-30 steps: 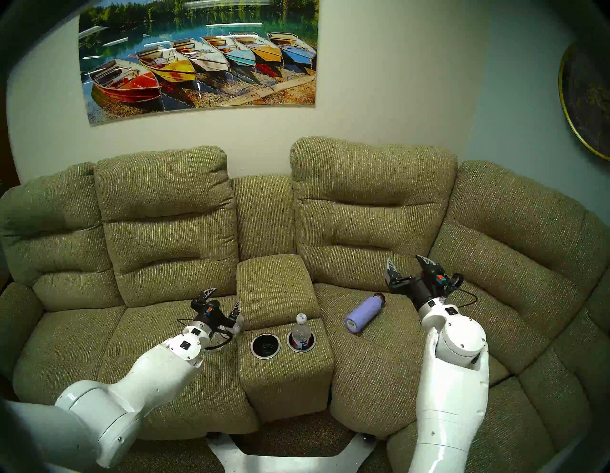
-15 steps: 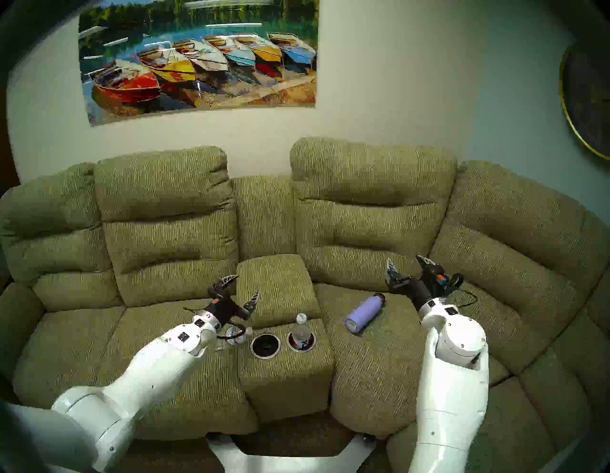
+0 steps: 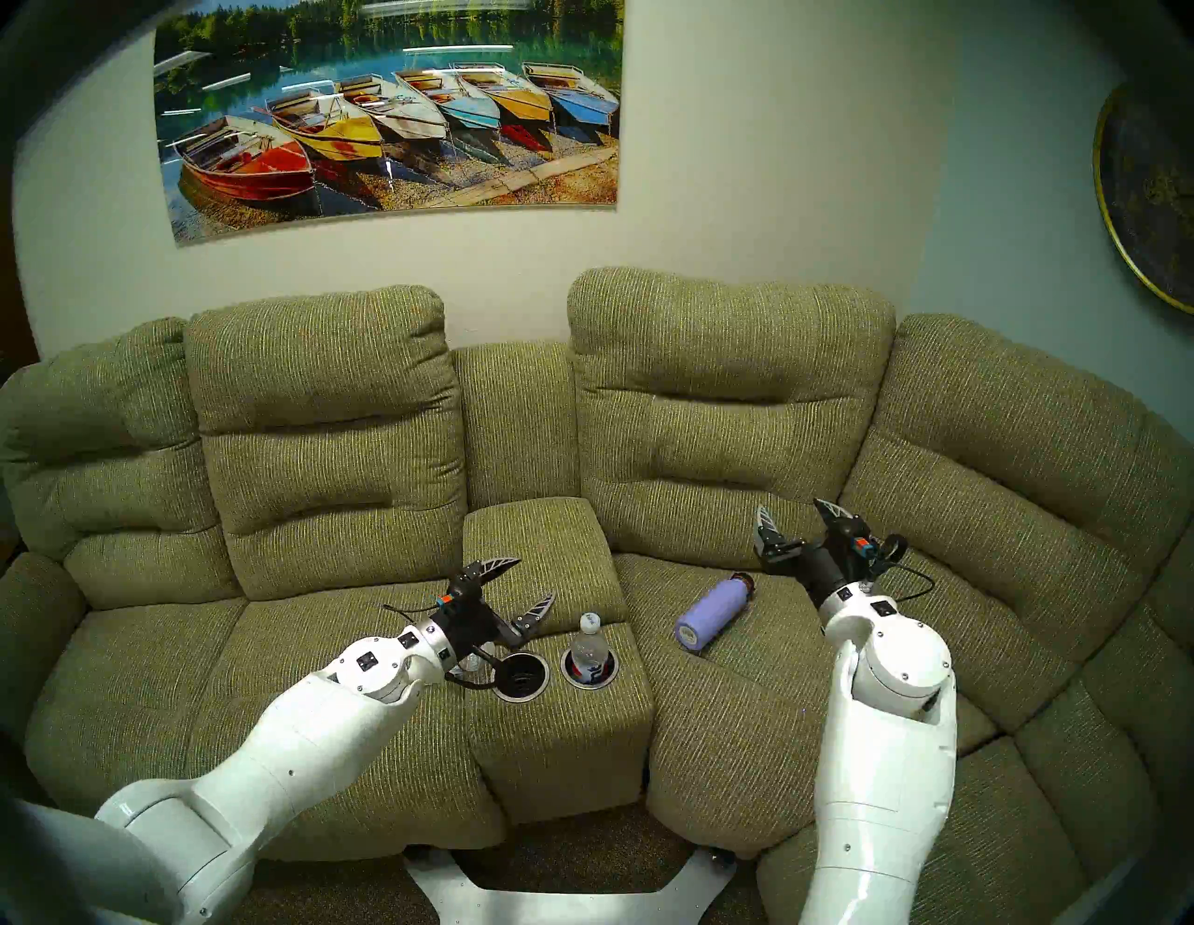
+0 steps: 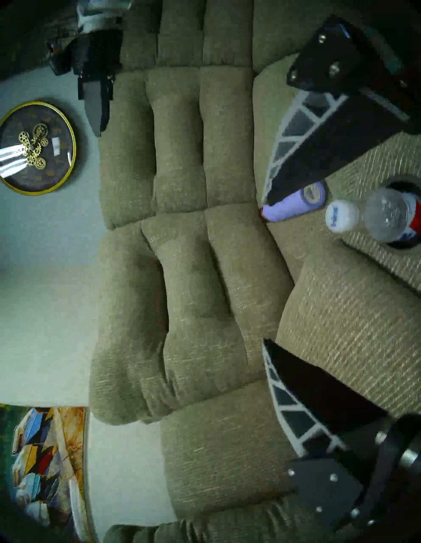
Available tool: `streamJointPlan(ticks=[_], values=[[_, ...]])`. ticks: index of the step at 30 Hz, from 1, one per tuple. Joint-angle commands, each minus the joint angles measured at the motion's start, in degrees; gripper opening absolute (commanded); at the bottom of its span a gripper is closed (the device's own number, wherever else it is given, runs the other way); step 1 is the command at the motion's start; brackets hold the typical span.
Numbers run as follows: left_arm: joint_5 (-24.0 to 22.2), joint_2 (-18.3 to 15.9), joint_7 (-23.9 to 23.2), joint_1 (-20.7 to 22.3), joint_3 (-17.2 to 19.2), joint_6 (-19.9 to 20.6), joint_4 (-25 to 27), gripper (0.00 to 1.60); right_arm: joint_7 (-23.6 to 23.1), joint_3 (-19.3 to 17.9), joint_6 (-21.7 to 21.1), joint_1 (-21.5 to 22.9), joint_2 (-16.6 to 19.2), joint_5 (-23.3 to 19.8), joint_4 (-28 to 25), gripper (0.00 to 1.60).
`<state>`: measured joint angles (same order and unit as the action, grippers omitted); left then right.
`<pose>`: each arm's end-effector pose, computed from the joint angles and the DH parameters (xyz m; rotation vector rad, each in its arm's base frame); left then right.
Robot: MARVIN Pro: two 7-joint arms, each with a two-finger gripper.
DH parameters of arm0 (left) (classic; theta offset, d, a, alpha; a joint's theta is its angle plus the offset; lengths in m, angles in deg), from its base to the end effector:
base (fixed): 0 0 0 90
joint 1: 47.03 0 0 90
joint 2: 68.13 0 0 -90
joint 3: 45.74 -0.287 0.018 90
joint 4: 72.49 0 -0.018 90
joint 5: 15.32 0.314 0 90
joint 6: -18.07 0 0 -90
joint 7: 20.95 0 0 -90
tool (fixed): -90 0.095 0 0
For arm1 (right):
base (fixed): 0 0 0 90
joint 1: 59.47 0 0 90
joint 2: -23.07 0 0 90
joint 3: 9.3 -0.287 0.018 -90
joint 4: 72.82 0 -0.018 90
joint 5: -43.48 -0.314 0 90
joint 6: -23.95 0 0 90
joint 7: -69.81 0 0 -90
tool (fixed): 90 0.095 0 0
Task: Take bottles out of cup holder
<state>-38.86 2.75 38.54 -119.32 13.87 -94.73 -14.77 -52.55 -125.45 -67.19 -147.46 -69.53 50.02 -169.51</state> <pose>0.4394 -0.0457 -0.3978 1.7750 -0.8137 1.7487 0.4018 -0.1244 -0.2583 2.1388 0.2228 2.2852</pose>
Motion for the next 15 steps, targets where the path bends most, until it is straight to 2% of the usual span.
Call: streamJointPlan(ticks=[1, 6, 11, 15], values=[[-4.1, -1.7, -3.3, -0.7, -0.4, 7.3, 6.8, 1.6, 0.0, 0.1, 0.1, 0.4, 0.0, -0.2, -1.5, 1.6], [-3.8, -1.9, -2.4, 0.6, -0.5, 12.8, 6.9, 1.6, 0.0, 0.1, 0.1, 0.4, 0.0, -0.1, -1.5, 1.6], [-2.5, -0.3, -2.5, 2.7, -1.6, 13.0, 2.8, 1.6, 0.0, 0.1, 0.1, 0.4, 0.0, -0.1, -1.6, 1.6], [-2.8, 1.4, -4.7, 4.7, -2.3, 11.8, -1.8, 1.6, 0.0, 0.1, 0.1, 0.4, 0.0, -0.1, -1.5, 1.6]])
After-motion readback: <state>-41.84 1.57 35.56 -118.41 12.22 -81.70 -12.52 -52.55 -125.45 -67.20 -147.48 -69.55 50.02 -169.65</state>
